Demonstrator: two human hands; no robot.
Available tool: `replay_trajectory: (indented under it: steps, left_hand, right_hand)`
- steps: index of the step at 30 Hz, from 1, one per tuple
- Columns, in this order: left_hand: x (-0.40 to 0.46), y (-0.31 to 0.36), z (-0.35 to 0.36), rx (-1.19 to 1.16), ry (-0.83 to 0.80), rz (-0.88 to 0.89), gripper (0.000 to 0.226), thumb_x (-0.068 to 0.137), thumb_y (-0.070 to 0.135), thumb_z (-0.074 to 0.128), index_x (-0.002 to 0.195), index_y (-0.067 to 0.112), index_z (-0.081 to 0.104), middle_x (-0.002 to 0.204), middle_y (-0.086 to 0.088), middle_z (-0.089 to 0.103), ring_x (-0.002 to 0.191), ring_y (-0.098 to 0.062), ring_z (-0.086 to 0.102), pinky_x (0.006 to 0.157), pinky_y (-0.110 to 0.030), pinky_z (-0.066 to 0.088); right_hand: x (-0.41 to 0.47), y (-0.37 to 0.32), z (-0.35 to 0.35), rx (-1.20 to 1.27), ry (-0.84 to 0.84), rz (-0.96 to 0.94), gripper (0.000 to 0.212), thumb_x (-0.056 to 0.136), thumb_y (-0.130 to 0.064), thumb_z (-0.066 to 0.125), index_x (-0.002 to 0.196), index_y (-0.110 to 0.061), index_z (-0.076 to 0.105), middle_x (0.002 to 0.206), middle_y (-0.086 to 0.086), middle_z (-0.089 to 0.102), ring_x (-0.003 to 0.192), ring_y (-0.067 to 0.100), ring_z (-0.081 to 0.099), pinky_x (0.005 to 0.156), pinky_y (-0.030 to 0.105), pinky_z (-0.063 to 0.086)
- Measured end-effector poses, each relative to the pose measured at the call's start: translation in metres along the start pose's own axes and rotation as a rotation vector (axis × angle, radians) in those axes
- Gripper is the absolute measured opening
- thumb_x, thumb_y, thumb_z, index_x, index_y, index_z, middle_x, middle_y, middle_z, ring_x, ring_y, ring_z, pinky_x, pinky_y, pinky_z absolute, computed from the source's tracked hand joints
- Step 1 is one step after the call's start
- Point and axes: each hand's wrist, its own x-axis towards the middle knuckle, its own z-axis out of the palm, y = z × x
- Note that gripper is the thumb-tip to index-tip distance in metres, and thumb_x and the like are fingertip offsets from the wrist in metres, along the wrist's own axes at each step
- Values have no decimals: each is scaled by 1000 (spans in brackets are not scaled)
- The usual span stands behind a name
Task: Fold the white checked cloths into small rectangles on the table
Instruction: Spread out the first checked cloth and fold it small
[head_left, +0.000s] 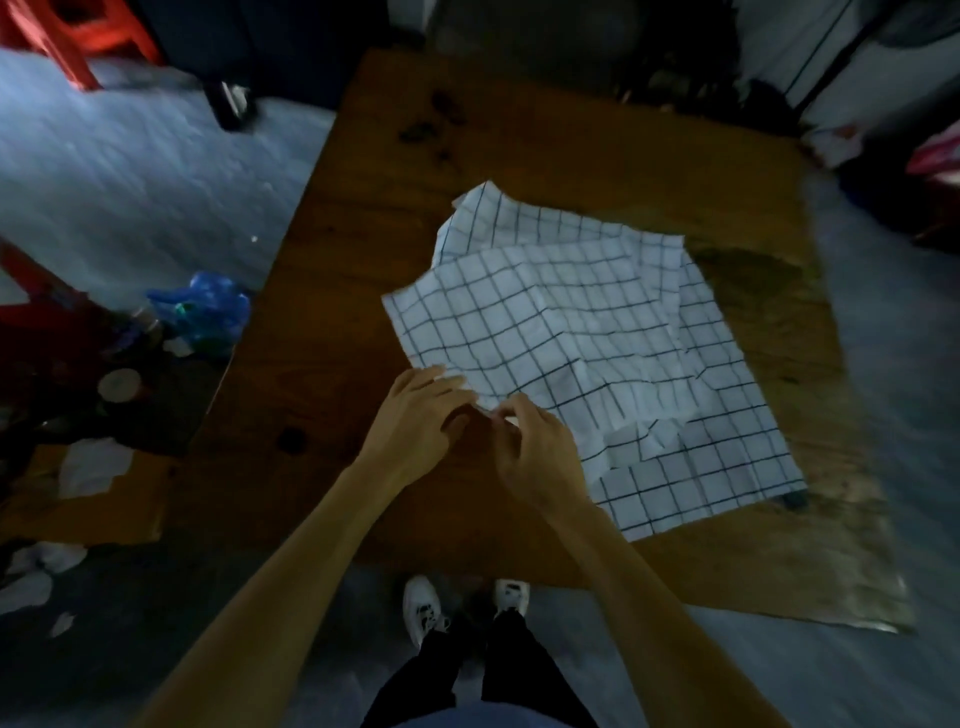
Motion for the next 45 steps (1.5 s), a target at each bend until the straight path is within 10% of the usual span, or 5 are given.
replay_trajectory:
  steps: [11, 31, 45]
  left_hand:
    - [59, 95, -49, -49, 284, 348, 18, 91, 20, 51, 97, 12, 67, 79, -3, 70, 72, -19, 63, 85, -32, 42]
    - [-6, 181, -86, 8, 407, 1, 19, 90, 11, 57, 108, 13, 65, 99, -5, 68, 83, -16, 60, 79, -31, 49]
    - [-42, 246, -181, 44, 711, 182, 16, 85, 10, 65, 100, 8, 69, 93, -8, 70, 84, -20, 63, 74, -23, 42]
  right_hand:
    - [-15, -11, -121, -312, 451, -160, 10, 87, -18, 65, 94, -12, 69, 85, 0, 72, 72, 16, 66, 64, 27, 48]
    - [-117, 57, -283, -140, 853, -113, 14, 94, -16, 60, 102, -10, 69, 95, 3, 73, 78, 4, 58, 64, 8, 35]
    - [-152, 57, -343, 25, 990, -142, 23, 96, -23, 56, 107, -8, 68, 101, 10, 72, 86, 20, 66, 71, 30, 50]
